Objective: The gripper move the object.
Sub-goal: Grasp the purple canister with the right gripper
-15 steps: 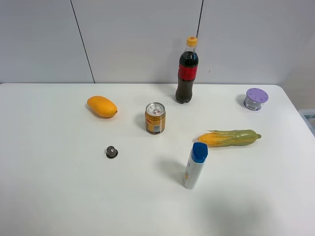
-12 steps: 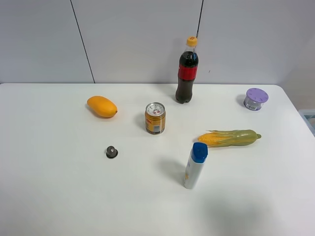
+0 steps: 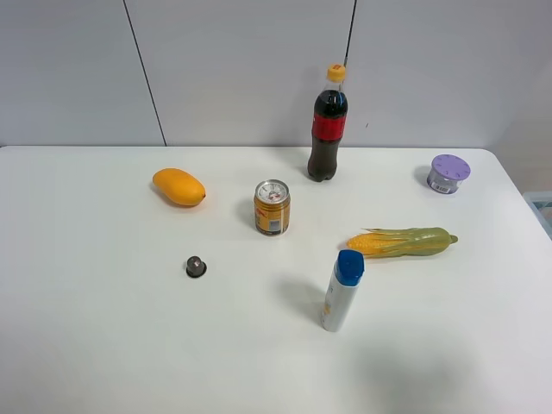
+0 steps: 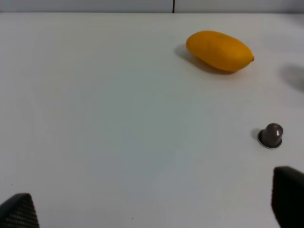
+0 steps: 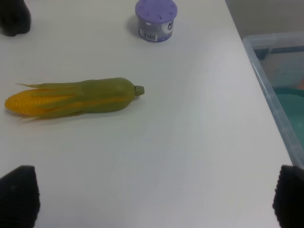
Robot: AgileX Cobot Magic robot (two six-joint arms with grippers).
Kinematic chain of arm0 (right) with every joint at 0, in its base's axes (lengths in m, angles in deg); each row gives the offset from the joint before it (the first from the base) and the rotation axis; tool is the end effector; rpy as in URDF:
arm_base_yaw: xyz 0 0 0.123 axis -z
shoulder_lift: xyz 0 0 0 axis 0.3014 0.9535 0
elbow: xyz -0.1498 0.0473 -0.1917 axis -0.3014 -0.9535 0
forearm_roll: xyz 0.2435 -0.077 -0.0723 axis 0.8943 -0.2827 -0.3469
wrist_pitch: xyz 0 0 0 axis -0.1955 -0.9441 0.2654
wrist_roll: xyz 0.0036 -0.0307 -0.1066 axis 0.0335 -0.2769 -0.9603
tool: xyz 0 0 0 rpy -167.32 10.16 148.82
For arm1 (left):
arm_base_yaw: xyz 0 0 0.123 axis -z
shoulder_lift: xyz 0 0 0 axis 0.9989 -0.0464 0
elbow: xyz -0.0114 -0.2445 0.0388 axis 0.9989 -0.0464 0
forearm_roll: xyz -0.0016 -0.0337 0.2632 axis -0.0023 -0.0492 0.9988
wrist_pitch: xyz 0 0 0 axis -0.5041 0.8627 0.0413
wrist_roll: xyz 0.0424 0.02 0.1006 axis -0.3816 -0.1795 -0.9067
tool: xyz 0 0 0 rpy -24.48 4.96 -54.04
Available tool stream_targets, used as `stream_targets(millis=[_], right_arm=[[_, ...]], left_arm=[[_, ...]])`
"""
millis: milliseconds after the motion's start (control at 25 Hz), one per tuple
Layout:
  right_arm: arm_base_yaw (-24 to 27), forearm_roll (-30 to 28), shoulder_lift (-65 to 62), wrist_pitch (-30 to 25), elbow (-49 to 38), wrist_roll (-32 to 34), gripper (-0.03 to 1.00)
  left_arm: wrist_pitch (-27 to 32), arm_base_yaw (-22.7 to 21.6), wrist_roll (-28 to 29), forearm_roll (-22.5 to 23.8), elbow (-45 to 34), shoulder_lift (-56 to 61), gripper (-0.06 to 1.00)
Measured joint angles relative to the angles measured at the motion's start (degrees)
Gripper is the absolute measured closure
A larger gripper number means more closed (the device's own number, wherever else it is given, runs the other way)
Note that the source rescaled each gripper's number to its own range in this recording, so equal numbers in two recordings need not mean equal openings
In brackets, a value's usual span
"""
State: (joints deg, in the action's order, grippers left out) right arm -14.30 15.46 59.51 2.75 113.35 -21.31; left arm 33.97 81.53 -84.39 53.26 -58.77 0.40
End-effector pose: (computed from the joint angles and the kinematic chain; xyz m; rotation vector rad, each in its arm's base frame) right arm 0.0623 -0.0053 0.2733 0.0587 2.0505 -0.0557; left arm 0.0614 -0.0001 0.2785 -0.0885 2.0189 -0.0083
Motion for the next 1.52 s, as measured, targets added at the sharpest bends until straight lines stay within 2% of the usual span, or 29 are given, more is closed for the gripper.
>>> stream_targets(millis=[280,400,800,840,880,1080,1240,1520], right_arm=[[0.00,0.00,0.15,0.04,0.00,0.00,-0.03],[0.00,-0.77,4.26,0.05,2.31,0.00,-0.03],[0.00,-8.57,32.55,0.01,28.23,0.00,-0.03],[0.00,-8.57,32.55,0.01,28.23,0.00,-0.03],[0.00,-10.80,39.03,0.03,32.96,1.34,-0.03],[0.00,-13.79,54.64,0.31,41.45,3.33,-0.03],[0.00,-13.88,67.52,3.07,46.00,4.49,-0.03],[0.00,-13.88,84.90,11.68,51.17,7.67,-0.03]], left_arm=[[0.00,0.00,0.00,0.00,0.00,0.00,-0.06],[0.00,0.00,0.00,0.00,0.00,0.00,-0.06],[0.00,0.00,0.00,0.00,0.00,0.00,-0.06],[0.00,0.00,0.00,0.00,0.00,0.00,-0.06],[0.00,0.00,0.00,0.00,0.00,0.00,-0.06],[0.00,0.00,0.00,0.00,0.00,0.00,-0.06],[0.00,0.00,0.00,0.00,0.00,0.00,-0.06],[0.00,0.00,0.00,0.00,0.00,0.00,-0.06]])
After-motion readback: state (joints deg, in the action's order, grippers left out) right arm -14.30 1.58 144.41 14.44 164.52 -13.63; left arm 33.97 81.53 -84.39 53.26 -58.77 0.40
